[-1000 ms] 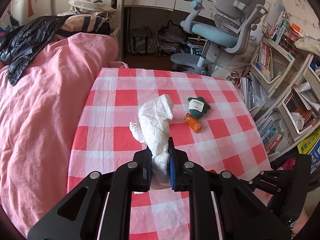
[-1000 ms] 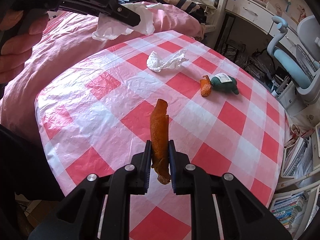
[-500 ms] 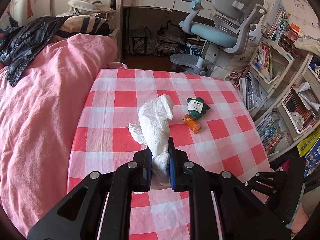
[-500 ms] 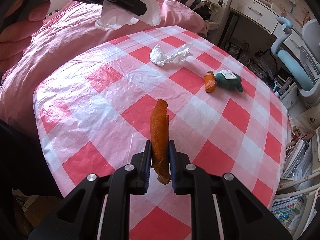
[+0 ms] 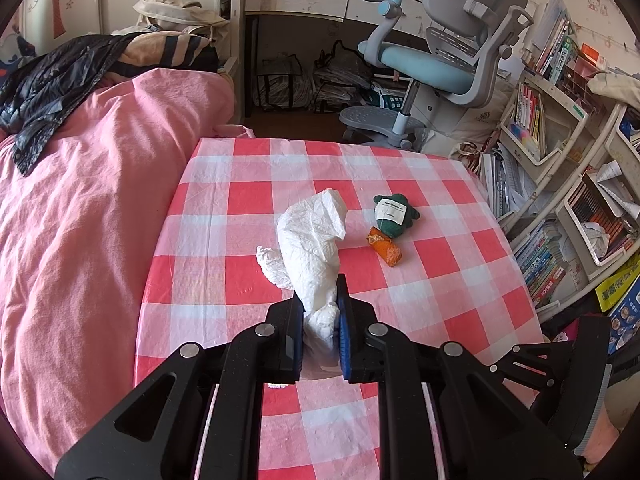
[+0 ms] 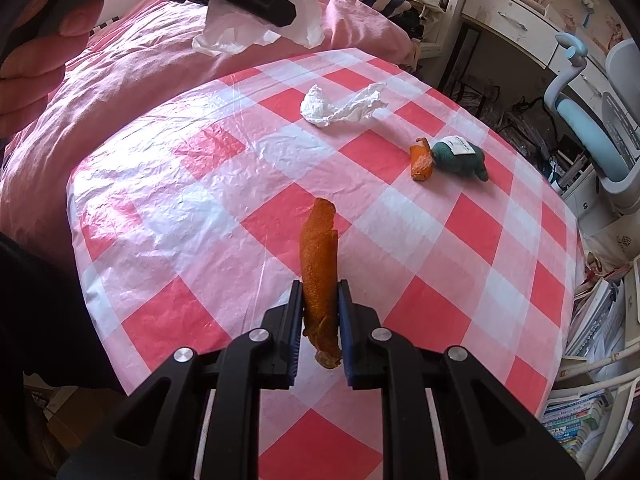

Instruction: Collect trash

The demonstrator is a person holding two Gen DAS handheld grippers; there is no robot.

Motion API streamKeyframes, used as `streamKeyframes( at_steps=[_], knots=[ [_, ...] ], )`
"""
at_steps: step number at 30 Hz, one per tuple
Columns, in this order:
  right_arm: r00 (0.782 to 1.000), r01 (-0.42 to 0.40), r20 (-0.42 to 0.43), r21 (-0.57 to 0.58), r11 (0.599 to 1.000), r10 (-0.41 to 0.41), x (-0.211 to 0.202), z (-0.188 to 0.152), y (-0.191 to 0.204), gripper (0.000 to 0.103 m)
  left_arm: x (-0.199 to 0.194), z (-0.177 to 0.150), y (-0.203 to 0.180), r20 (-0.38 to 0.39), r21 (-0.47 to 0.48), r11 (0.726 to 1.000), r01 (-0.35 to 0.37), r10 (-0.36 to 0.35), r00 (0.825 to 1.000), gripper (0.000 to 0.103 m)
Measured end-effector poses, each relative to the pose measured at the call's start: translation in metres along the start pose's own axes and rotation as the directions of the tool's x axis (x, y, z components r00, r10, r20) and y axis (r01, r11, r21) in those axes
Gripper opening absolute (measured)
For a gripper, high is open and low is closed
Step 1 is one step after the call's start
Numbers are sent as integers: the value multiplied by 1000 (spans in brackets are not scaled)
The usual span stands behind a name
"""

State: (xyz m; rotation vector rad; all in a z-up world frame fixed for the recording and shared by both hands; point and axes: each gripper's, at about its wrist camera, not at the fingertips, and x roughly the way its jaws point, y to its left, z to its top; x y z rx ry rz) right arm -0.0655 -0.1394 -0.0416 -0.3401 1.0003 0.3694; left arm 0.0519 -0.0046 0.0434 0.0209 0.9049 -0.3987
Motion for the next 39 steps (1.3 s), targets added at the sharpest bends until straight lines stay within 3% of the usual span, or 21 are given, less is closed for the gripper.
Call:
streamKeyframes(
  at_steps=[39],
  knots=[
    [1000,-1,-7,-13,1000,1,0,-2,0,18,0,-1,-3,1,3,1000,-4,4,1000,12]
  ],
)
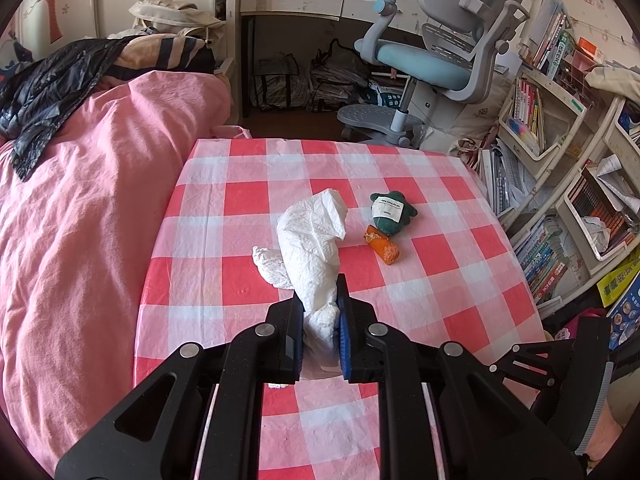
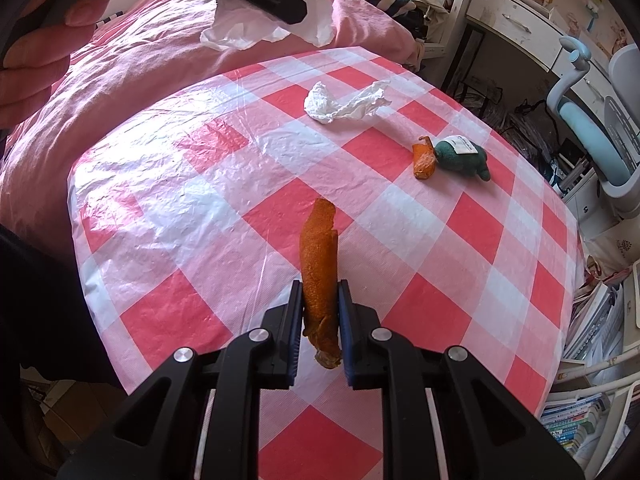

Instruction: Collect trash

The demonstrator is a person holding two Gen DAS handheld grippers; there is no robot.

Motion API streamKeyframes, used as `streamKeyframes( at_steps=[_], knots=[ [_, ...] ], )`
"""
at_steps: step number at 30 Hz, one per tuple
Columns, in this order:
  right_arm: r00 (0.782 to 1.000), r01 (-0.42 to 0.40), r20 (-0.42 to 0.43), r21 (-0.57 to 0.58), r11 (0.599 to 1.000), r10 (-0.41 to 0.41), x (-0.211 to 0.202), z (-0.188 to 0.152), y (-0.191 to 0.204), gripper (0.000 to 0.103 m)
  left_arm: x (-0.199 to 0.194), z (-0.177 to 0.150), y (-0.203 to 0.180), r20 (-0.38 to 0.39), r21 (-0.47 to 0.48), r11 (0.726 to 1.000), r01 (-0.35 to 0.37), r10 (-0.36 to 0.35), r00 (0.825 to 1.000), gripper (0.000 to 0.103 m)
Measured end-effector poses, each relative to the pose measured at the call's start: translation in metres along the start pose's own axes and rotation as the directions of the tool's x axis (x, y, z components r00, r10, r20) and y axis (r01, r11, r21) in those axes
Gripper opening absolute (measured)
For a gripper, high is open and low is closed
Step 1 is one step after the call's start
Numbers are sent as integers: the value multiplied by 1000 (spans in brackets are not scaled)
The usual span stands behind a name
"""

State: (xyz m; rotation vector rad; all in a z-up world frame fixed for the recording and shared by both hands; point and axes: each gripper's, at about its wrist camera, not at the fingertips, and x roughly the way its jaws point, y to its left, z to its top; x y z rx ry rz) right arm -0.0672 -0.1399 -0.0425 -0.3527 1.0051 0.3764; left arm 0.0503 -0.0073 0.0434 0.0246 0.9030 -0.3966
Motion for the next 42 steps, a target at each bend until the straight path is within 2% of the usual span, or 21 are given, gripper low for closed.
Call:
streamKeyframes(
  at_steps=[42],
  knots=[
    [1000,12,8,-9,1000,-12,-6,-2,-4,18,-2,-1,-4,1,17,1000,-3,3,1000,12]
  ],
)
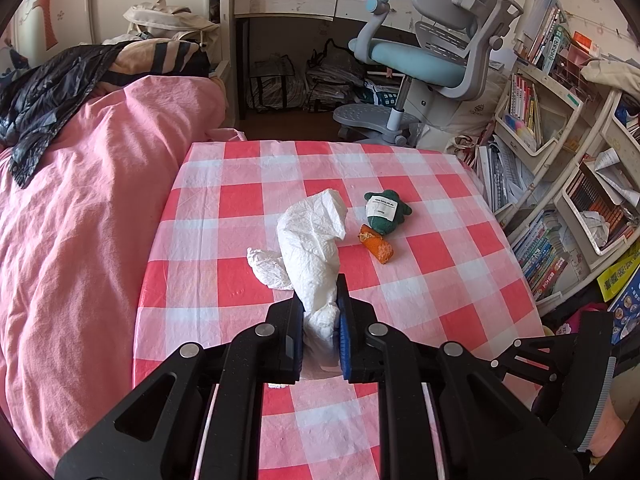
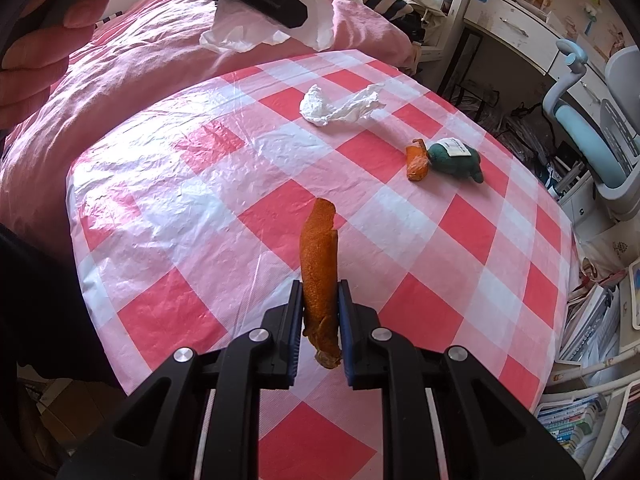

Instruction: Collect trash

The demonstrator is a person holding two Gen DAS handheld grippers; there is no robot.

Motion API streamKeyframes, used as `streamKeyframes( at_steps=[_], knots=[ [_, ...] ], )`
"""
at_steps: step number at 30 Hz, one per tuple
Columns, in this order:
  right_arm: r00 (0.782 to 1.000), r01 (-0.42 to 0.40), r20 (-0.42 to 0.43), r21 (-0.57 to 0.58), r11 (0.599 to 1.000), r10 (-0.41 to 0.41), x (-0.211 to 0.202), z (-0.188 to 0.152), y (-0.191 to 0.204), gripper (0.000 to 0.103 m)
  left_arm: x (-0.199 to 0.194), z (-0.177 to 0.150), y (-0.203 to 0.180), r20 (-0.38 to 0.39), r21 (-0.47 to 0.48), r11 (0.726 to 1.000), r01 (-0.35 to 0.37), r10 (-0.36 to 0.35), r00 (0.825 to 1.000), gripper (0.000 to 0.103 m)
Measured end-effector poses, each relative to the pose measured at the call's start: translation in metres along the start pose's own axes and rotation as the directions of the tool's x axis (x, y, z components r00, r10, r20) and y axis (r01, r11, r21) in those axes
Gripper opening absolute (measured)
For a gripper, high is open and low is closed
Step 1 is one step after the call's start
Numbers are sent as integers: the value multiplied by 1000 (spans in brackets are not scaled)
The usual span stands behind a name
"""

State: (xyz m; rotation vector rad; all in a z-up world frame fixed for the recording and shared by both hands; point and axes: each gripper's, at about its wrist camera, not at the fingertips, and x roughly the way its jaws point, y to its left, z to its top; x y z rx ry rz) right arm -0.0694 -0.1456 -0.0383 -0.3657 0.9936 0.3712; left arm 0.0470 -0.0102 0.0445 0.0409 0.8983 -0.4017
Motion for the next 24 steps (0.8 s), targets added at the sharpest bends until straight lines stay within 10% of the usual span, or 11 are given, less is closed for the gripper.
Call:
streamKeyframes(
  at_steps=[24],
  knots=[
    [1000,21,9,0,1000,-21,-5,-4,-5,18,-2,3,-3,-2,14,1000,-3,3,1000,12]
  ],
)
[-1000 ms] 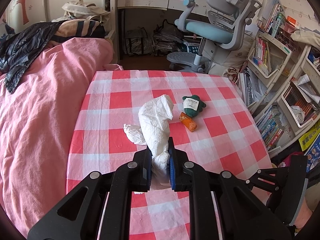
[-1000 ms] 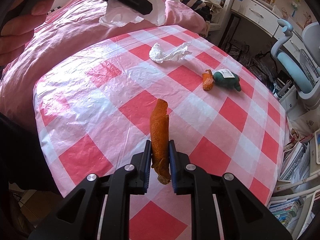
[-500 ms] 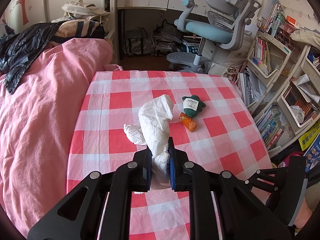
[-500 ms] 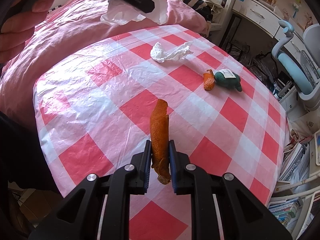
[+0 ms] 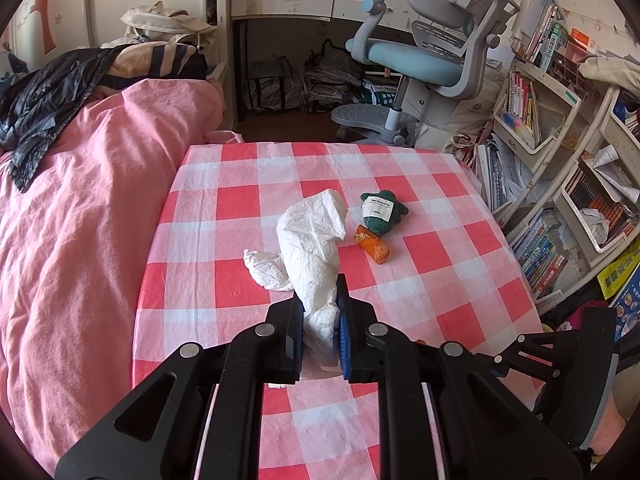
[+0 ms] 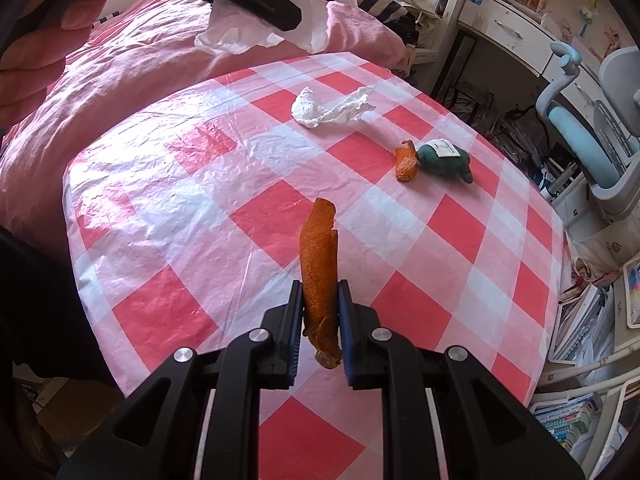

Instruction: Collect trash

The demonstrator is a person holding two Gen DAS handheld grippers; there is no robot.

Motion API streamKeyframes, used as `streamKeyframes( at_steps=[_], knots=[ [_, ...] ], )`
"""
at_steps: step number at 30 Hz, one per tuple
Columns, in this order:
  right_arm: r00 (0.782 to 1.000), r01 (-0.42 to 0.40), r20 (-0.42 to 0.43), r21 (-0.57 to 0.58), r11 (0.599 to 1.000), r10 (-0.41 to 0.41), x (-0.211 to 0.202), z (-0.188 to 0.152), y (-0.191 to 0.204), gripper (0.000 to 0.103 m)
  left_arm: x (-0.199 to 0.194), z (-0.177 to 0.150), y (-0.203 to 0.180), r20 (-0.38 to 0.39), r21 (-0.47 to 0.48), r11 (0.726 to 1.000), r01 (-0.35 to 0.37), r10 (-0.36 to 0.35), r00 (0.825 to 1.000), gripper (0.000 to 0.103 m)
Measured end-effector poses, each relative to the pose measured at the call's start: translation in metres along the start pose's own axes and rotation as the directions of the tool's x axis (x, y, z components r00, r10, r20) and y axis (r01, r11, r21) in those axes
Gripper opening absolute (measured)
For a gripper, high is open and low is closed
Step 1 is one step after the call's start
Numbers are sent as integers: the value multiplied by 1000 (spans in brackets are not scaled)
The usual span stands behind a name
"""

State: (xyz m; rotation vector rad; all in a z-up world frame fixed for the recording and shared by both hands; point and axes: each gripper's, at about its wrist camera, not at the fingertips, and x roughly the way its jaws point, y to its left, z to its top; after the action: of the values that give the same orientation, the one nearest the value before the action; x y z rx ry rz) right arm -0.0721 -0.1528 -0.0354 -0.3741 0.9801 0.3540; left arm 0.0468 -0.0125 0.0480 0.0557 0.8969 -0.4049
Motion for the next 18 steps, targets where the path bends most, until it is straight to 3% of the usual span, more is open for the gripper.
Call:
streamKeyframes(
  at_steps=[18],
  knots=[
    [1000,6,-7,-18,1000,-6,1,-1,1,18,0,0,0,0,2,1000,-2,2,1000,12]
  ],
)
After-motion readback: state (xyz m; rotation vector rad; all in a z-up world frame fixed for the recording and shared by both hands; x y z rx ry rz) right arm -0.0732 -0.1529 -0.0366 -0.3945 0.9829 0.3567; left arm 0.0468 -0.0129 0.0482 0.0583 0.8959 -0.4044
